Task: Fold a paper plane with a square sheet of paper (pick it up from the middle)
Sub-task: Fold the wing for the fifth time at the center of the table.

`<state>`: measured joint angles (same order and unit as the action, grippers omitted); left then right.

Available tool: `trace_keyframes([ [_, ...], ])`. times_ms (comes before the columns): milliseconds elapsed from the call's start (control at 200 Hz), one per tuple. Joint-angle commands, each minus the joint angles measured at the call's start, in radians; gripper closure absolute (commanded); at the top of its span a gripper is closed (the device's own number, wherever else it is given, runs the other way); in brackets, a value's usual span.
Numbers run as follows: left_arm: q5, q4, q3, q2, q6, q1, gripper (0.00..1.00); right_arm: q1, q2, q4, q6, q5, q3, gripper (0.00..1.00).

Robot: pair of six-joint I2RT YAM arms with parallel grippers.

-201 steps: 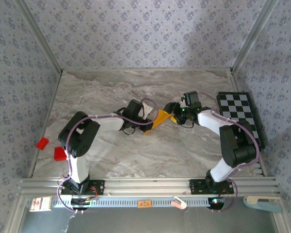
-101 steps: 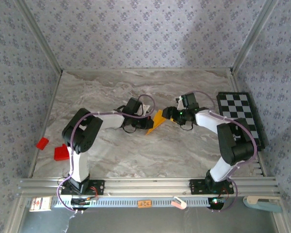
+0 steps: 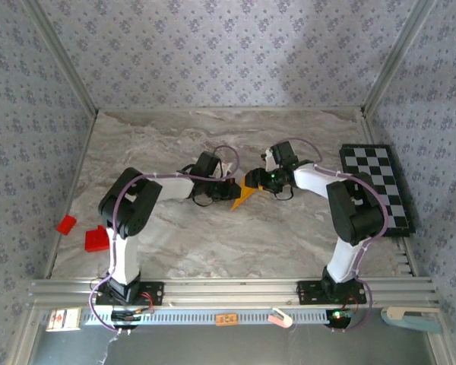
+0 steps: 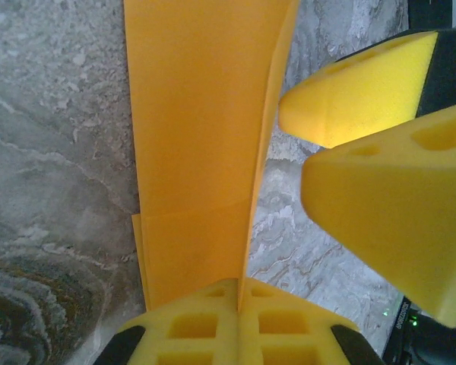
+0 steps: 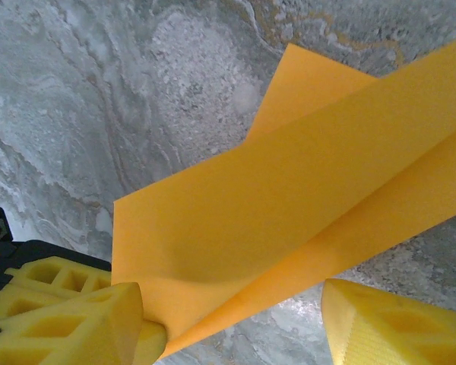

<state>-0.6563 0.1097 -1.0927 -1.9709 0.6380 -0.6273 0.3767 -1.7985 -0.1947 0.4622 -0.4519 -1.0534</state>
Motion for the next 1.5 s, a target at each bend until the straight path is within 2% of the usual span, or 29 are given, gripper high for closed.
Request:
trace_keyframes([
  [0,-0.040,0.009,-0.022,-0.032,0.016,0.008,1.00,0.006,-0.026,-0.064,-0.023,0.031,-0.037,0.35],
  [775,-0.077,-0.038,-0.061,-0.072,0.021,0.012,1.00,0.011,-0.123,-0.138,0.026,0.090,-0.091,0.37],
  [1024,-0.081,-0.041,-0.063,-0.076,0.028,0.012,1.00,0.025,-0.162,-0.203,0.043,0.152,-0.129,0.37],
  [1229,-0.079,-0.039,-0.059,-0.075,0.027,0.013,0.97,0.037,-0.208,-0.285,0.073,0.231,-0.188,0.38],
  [1494,-0.068,-0.042,-0.040,-0.044,0.022,0.017,0.87,0.046,-0.249,-0.353,0.093,0.289,-0.224,0.41],
])
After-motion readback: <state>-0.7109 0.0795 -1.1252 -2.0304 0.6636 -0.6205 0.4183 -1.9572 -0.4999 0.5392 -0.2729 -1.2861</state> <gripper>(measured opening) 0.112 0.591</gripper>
